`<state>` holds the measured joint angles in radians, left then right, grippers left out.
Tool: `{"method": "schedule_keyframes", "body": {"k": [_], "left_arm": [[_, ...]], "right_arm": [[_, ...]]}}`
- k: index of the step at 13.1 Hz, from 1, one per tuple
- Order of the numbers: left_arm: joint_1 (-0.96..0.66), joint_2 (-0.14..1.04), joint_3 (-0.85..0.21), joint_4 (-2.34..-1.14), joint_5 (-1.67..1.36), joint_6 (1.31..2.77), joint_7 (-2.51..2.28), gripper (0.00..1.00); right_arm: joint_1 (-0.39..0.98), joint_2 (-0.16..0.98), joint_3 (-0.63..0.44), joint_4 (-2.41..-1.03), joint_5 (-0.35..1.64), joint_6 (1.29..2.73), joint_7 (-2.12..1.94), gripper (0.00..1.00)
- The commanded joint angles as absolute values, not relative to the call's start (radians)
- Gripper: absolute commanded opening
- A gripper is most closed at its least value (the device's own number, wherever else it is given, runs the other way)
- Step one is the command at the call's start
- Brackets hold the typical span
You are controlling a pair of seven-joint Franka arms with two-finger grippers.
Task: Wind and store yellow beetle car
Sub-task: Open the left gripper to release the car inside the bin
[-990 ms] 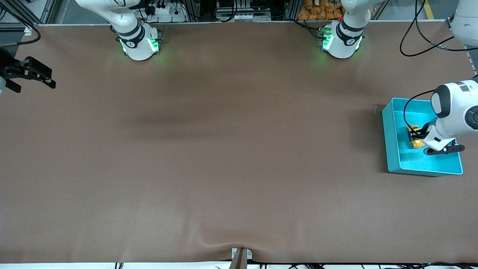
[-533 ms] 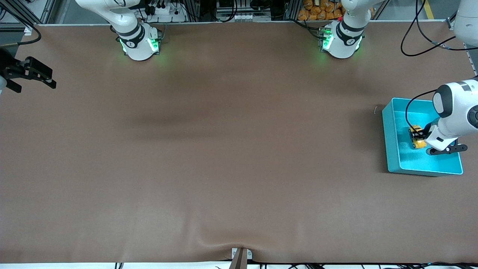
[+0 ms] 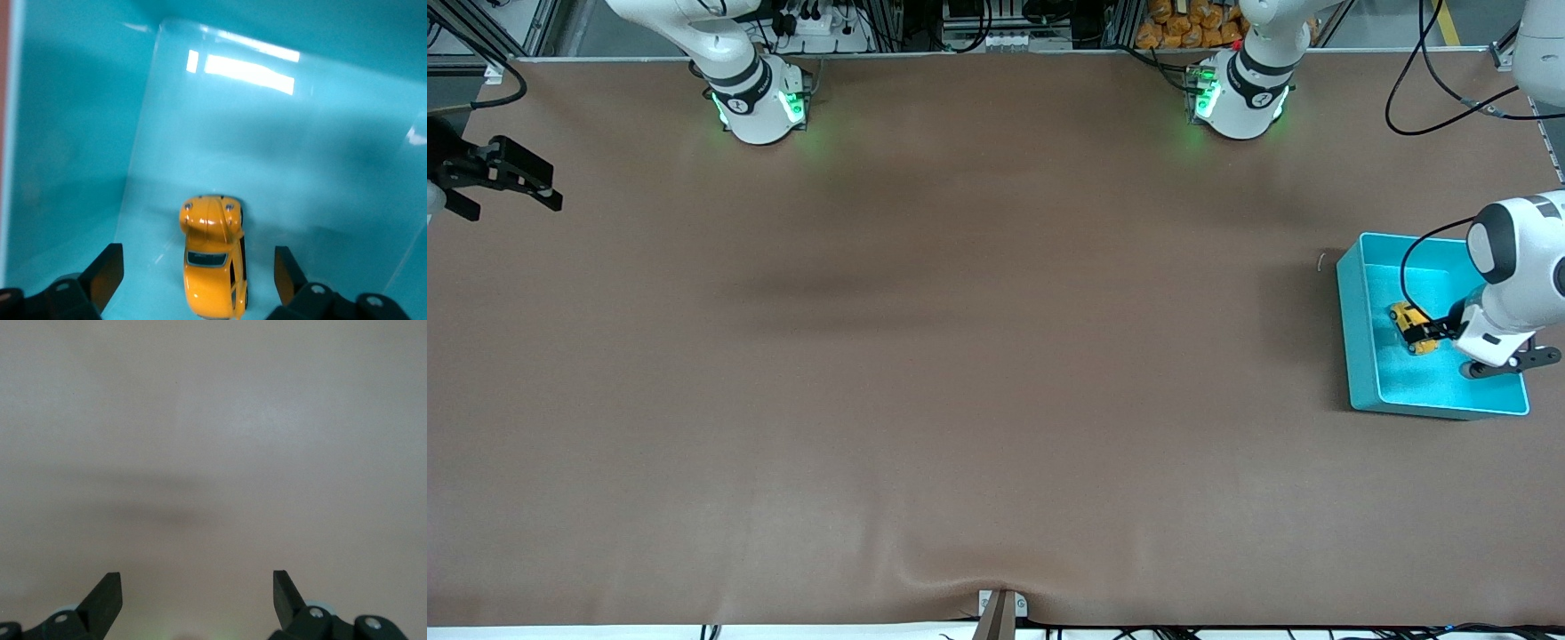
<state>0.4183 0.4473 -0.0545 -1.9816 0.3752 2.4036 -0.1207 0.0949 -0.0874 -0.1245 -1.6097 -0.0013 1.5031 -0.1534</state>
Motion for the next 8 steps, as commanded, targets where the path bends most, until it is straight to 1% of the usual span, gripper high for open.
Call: {"method": "schedule_keyframes", "body": {"k": [1, 3, 5, 6, 8], "left_arm": [[0.402, 0.376, -0.075, -1.968, 0.382, 2.387, -0.153, 1.0], [0.399, 0.31, -0.101, -1.967, 0.382, 2.355, -0.14, 1.0], [0.394, 0.241, -0.142, -1.939, 0.38, 2.254, -0.127, 1.0], [0.379, 0.215, -0.167, -1.899, 0.364, 2.167, -0.115, 1.0], [0.335, 0.181, -0.186, -1.769, 0.252, 1.948, -0.063, 1.0]], "right_arm": [[0.083, -0.086, -0.114, -1.608, -0.009, 1.496, -0.149, 1.0], [0.083, -0.086, -0.114, -1.608, -0.009, 1.496, -0.149, 1.0], [0.086, -0.084, -0.114, -1.608, -0.009, 1.496, -0.146, 1.0], [0.086, -0.084, -0.114, -1.608, -0.009, 1.496, -0.144, 1.0], [0.086, -0.084, -0.112, -1.608, -0.009, 1.496, -0.144, 1.0]]}}
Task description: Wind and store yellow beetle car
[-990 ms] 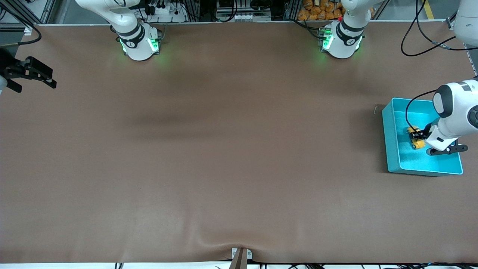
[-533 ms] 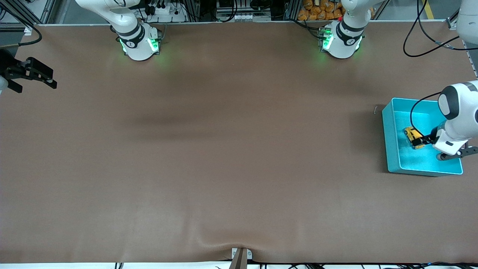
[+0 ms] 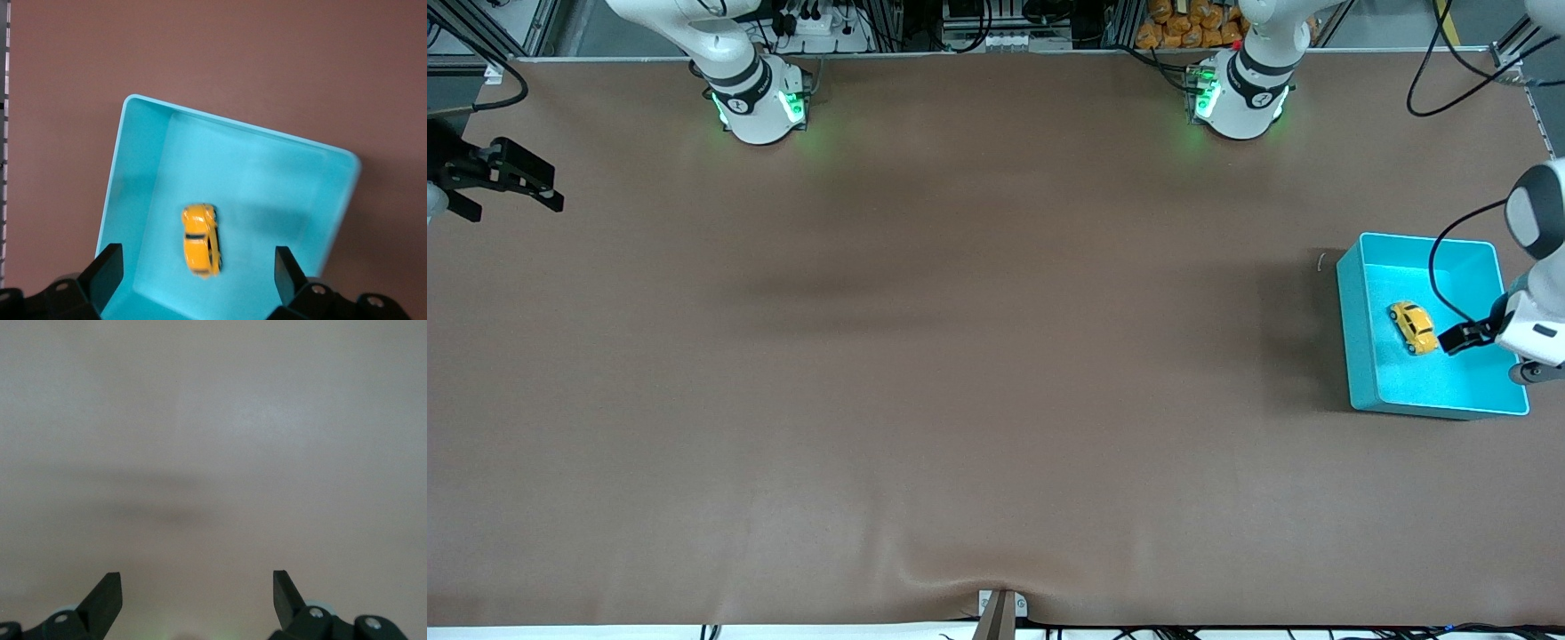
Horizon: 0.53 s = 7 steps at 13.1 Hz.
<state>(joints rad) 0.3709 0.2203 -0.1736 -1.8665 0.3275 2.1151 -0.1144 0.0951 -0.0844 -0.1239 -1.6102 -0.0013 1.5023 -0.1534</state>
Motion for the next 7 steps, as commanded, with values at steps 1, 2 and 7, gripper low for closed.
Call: {"method": "schedule_keyframes", "body": {"k": [1, 2, 7], "left_arm": [[0.318, 0.167, -0.192, -1.7, 0.197, 1.848, -0.043, 1.0], [0.299, 0.152, -0.195, -1.637, 0.164, 1.76, -0.029, 1.0], [0.249, 0.095, -0.254, -1.402, 0.081, 1.476, -0.04, 1.0]], "right_arm": [[0.084, -0.084, -0.113, -1.608, -0.009, 1.496, -0.146, 1.0], [0.084, -0.084, -0.112, -1.608, -0.009, 1.496, -0.146, 1.0], [0.084, -0.084, -0.112, -1.608, -0.009, 1.494, -0.146, 1.0]]}}
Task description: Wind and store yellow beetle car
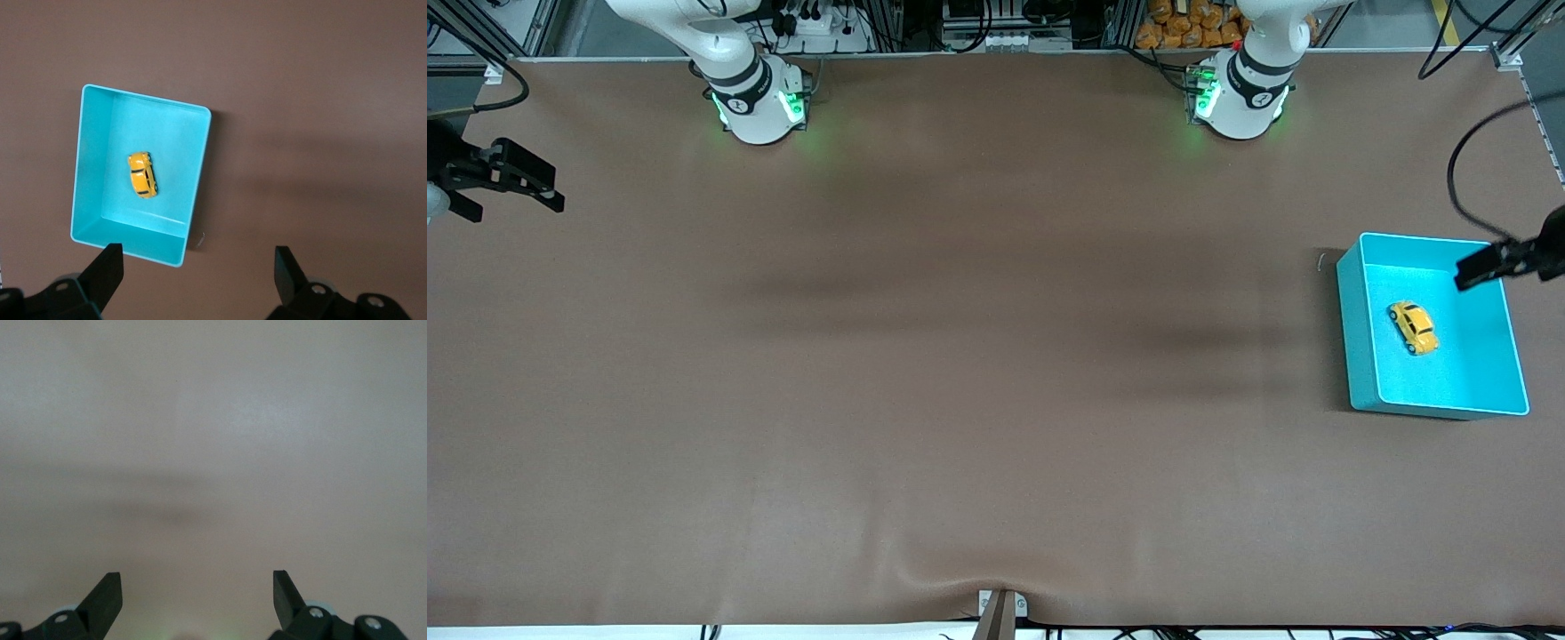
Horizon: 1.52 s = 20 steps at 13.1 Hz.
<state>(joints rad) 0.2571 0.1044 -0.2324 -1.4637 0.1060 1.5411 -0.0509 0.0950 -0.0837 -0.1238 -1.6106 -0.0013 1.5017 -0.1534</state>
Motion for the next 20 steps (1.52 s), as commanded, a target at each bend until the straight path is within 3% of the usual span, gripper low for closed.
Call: {"method": "schedule_keyframes", "body": {"k": [1, 4, 10, 20], "left_arm": [[0.247, 0.068, -0.279, -1.402, 0.081, 1.473, -0.046, 1.0], [0.219, 0.034, -0.337, -1.404, 0.08, 1.473, -0.051, 1.0], [0.124, 0.012, -0.336, -1.427, 0.071, 1.442, -0.181, 1.0], [0.121, 0.002, -0.325, -1.434, -0.026, 1.376, -0.183, 1.0]], "right_arm": [[0.084, -0.084, -0.113, -1.608, -0.009, 1.494, -0.147, 1.0], [0.084, -0.084, -0.113, -1.608, -0.009, 1.494, -0.147, 1.0], [0.08, -0.084, -0.114, -1.609, -0.008, 1.493, -0.149, 1.0], [0.08, -0.083, -0.114, -1.611, -0.008, 1.489, -0.149, 1.0]]}}
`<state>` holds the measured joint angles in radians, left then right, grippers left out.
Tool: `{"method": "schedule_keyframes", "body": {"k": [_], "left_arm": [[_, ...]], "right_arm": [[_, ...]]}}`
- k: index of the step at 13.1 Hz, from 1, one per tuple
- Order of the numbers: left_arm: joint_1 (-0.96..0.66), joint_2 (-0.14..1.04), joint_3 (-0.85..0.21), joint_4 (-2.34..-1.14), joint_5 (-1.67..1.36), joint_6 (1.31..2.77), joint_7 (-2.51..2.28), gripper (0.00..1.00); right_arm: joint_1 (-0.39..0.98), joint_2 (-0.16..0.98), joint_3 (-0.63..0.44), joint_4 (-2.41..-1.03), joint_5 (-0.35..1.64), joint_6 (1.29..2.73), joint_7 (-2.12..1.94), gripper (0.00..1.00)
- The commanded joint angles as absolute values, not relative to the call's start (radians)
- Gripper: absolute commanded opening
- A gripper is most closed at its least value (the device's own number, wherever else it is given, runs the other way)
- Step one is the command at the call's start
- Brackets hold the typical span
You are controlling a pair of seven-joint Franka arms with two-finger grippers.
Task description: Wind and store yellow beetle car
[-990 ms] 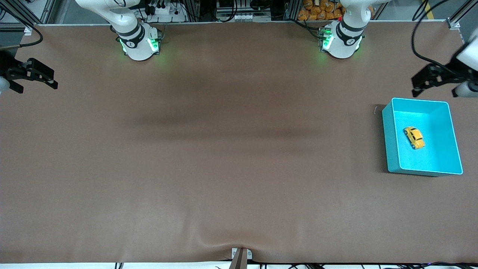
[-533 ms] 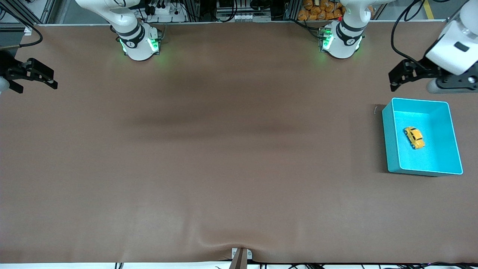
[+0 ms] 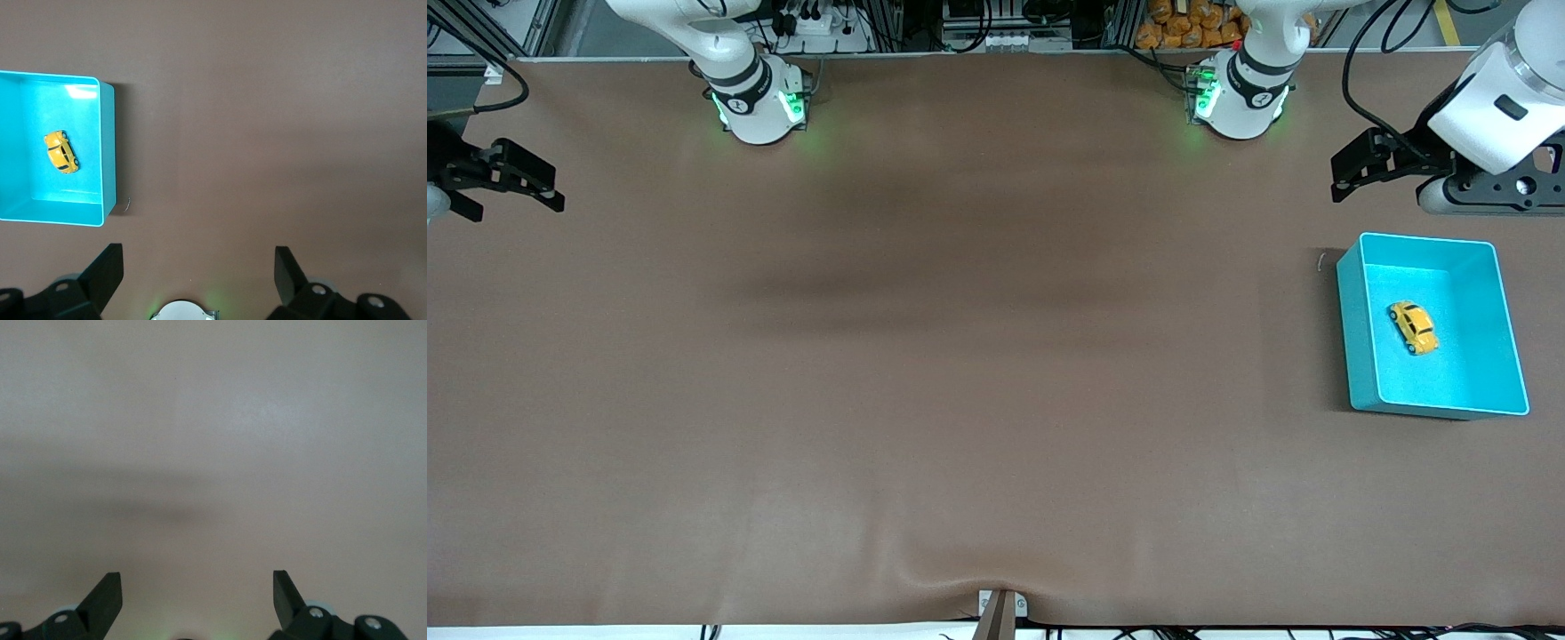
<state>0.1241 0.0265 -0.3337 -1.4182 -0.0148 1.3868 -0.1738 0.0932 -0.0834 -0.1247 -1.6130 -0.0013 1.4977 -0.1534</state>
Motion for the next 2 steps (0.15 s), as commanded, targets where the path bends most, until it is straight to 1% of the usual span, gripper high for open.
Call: {"method": "schedule_keyframes", "body": {"k": [1, 2], "left_arm": [[0.121, 0.003, -0.325, -1.434, -0.025, 1.376, -0.183, 1.0], [0.121, 0.003, -0.325, -1.434, -0.025, 1.376, -0.183, 1.0]], "right_arm": [[0.08, -0.081, -0.114, -1.611, -0.008, 1.489, -0.149, 1.0], [0.08, -0.08, -0.114, -1.611, -0.008, 1.489, -0.149, 1.0]]}}
